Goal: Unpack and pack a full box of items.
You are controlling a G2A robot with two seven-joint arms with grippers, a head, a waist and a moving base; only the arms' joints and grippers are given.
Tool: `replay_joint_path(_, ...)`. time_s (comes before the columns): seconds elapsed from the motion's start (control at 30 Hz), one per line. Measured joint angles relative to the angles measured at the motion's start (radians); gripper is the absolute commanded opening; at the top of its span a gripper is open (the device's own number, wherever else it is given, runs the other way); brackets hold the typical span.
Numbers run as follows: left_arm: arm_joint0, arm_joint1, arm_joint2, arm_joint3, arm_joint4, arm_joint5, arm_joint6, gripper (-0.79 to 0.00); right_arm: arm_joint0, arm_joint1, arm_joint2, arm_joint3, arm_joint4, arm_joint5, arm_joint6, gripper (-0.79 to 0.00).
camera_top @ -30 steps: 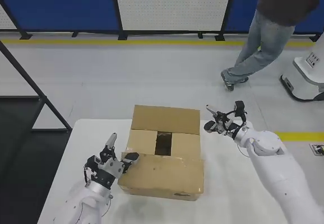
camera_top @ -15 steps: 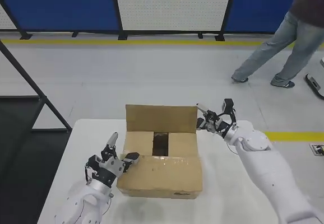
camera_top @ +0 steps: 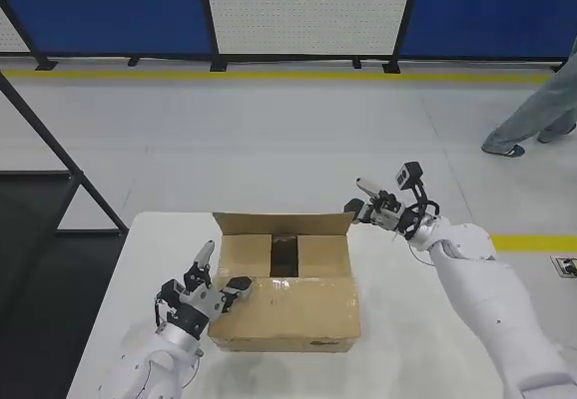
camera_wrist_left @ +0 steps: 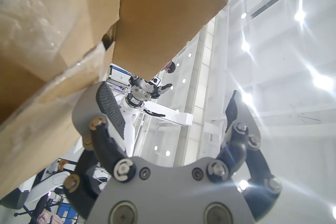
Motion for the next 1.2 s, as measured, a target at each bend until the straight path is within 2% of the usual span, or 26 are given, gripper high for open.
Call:
replay_joint_path(0.2,0.025,0.001,-0.008,-0.015,0.004,-0.012,-0.022,0.000,-0.036,0.020,0.009,-0.098,-0.056,0.001,0.032,0.000)
replay_joint_path(0.37,0.053,0.003,-0.016,-0.034,0.007,-0.022,-0.043,0.000,-0.096,0.050,0.038,-0.239,-0.106,0.032,0.088,0.000)
replay_joint_path(0.6,0.072,0.004,-0.028,-0.048,0.002,-0.033,-0.058,0.000,-0.212,0.085,0.051,-0.467,-0.229,0.218,0.066,0.000)
replay_joint_path(0.73,0.081,0.003,-0.034,-0.050,-0.002,-0.030,-0.026,0.000,-0.257,0.095,0.058,-0.551,-0.249,0.319,0.035,0.000)
replay_joint_path(0.97,0.052,-0.004,-0.015,-0.023,-0.005,-0.005,0.069,0.000,-0.312,0.105,0.066,-0.629,-0.258,0.420,0.000,0.000)
replay_joint_path(1.2,0.052,-0.007,-0.008,-0.026,-0.021,-0.012,0.081,0.000,-0.335,0.107,0.056,-0.623,-0.257,0.490,-0.028,0.000)
